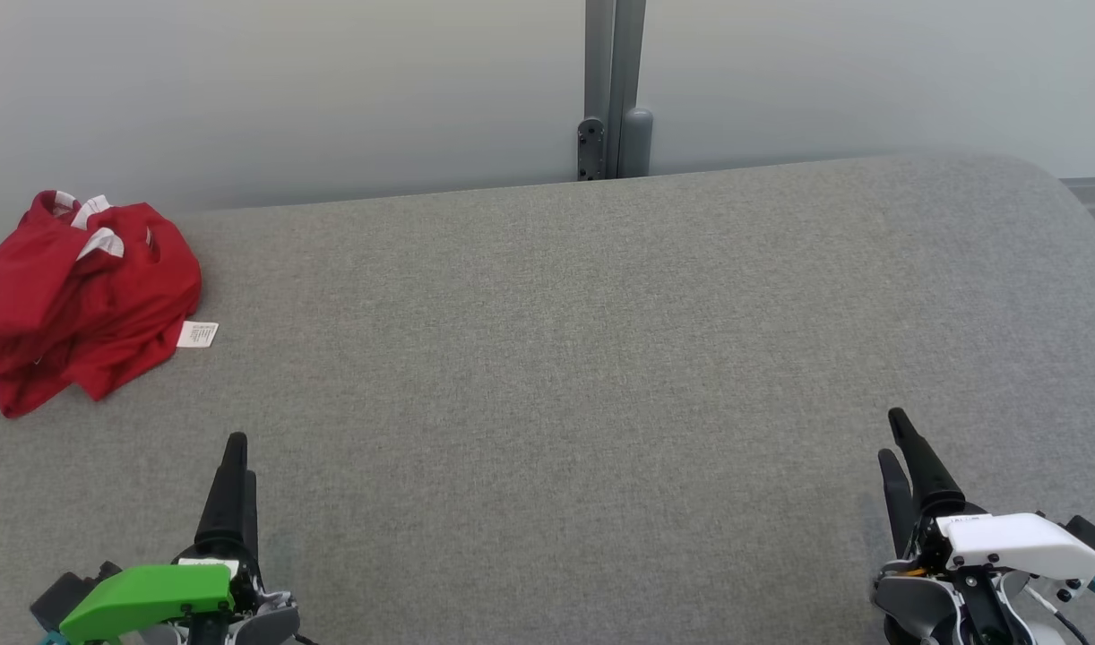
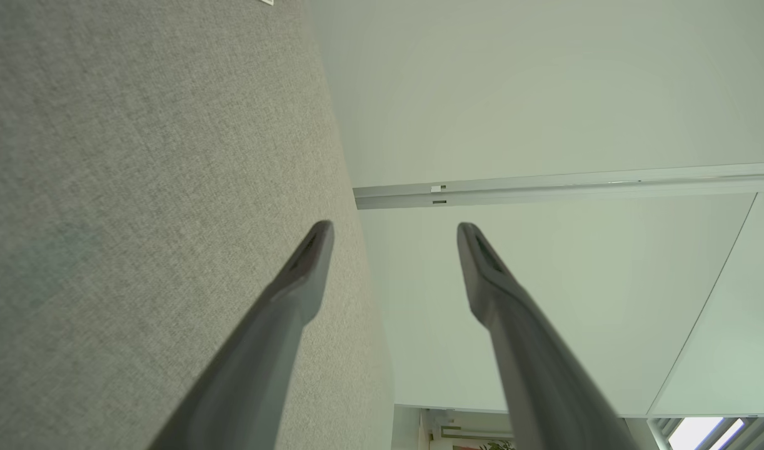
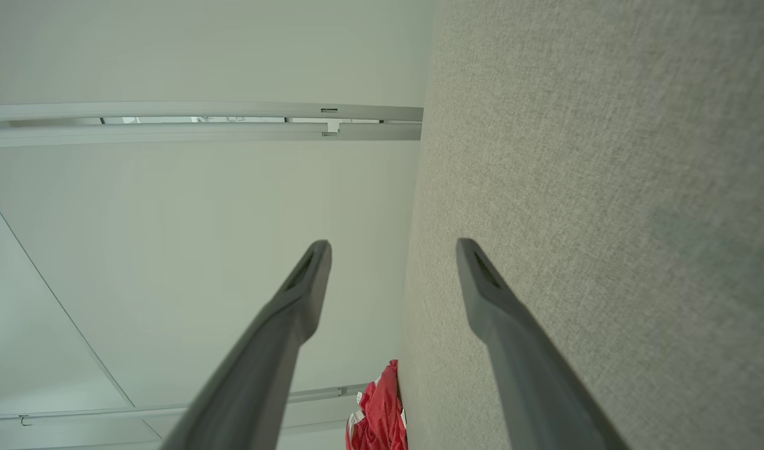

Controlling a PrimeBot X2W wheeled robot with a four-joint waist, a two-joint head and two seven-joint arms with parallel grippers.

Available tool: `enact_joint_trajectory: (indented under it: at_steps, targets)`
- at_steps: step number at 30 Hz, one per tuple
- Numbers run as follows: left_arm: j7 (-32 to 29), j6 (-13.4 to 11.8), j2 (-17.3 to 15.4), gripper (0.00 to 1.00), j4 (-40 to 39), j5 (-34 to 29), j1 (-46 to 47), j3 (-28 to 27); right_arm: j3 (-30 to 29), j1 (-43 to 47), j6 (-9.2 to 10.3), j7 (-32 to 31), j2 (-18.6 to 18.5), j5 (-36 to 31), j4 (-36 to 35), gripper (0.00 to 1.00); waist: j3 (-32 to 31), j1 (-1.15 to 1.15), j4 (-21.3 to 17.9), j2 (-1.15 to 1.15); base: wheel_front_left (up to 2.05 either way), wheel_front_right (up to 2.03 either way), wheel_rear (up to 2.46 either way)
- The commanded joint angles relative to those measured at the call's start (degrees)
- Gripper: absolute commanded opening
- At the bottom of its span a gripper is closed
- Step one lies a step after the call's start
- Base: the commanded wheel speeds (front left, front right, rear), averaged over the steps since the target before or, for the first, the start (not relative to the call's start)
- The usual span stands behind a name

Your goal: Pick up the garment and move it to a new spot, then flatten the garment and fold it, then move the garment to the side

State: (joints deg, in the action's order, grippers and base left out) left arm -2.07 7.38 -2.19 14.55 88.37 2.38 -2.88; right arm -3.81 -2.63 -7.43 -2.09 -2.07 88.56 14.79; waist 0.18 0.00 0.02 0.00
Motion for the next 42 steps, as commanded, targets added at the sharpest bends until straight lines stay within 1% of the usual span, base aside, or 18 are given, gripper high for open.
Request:
enact_joint_trajectory:
  at_steps: [1,5,18,20,31,42]
  targets:
    - [0.75,-0.33,-0.29,1.00,-1.62,-2.50,0.48,0.30,0.27,-0.27,-0.03,0.79,-0.34,-1.45,-1.44,1.00,-0.01,0.00,0.02,0.00,0.00,0.00,0.00]
    - [1.70,-1.23,-0.33,1.00,-3.15,-6.53,0.44,0.59,0.31,-0.12,-0.04,1.74,-0.38,-4.73,-2.40,1.00,-0.01,0.00,0.05,0.00,0.00,0.00,0.00]
    - [4.55,-3.75,-0.43,1.00,-8.43,-21.15,-0.08,3.07,1.06,0.50,-0.04,4.59,-0.49,-19.77,-7.12,1.00,0.06,0.00,0.19,0.00,0.00,0.00,0.00]
    - [4.97,-3.94,-0.44,1.00,-8.70,-24.37,-0.13,3.75,1.41,0.61,-0.05,5.02,-0.51,-22.44,-7.66,1.00,0.08,0.00,0.21,0.00,0.00,0.00,0.00]
    - [7.07,-5.79,-0.52,1.00,-9.24,-37.80,-1.01,6.48,3.49,1.51,-0.05,7.14,-0.58,-36.53,-9.07,1.00,0.11,0.00,0.27,0.00,0.00,0.00,0.00]
    - [8.99,-6.68,-0.65,1.00,-8.46,-50.52,-2.10,8.03,5.41,2.15,-0.05,9.06,-0.65,-48.20,-8.91,1.00,0.13,0.00,0.37,0.00,0.00,0.00,0.00]
